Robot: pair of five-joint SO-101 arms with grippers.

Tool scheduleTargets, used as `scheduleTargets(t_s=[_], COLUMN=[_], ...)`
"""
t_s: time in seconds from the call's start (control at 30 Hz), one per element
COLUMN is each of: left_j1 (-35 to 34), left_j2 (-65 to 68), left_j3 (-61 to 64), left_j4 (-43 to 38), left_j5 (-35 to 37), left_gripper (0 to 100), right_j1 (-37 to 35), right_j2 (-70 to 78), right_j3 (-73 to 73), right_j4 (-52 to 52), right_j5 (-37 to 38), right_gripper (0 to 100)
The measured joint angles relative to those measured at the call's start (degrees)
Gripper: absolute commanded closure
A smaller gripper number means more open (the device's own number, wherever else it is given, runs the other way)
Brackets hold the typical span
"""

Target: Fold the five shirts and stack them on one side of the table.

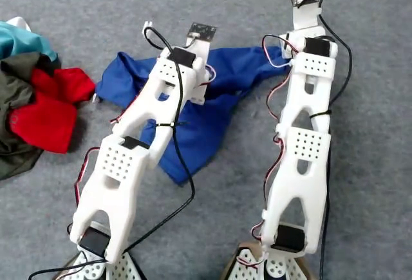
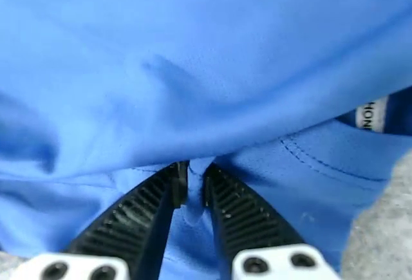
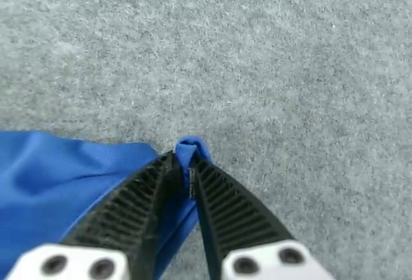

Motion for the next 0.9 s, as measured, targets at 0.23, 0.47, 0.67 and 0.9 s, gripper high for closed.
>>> scheduleTargets(t_s=[0.23,0.47,0.67,0.9], left_j1=[0.44,-0.88,-1.14,-1.05], left_j2=[0.35,0.97,3.60,4.04], left_j3=[-1.58,-8.26,-8.97,-9.05], left_j4=[3.60,7.47,7.82,7.82], left_j5=[0.09,0.09,0.09,0.09], left_gripper=[81,81,81,81], right_j1=[0.00,0.00,0.00,0.00], right_j2=[0.00,0.00,0.00,0.00], right_j3=[0.00,0.00,0.00,0.00], right_j4=[0.00,0.00,0.00,0.00], right_j5=[0.00,0.00,0.00,0.00], right_gripper=[99.7,99.7,99.7,99.7])
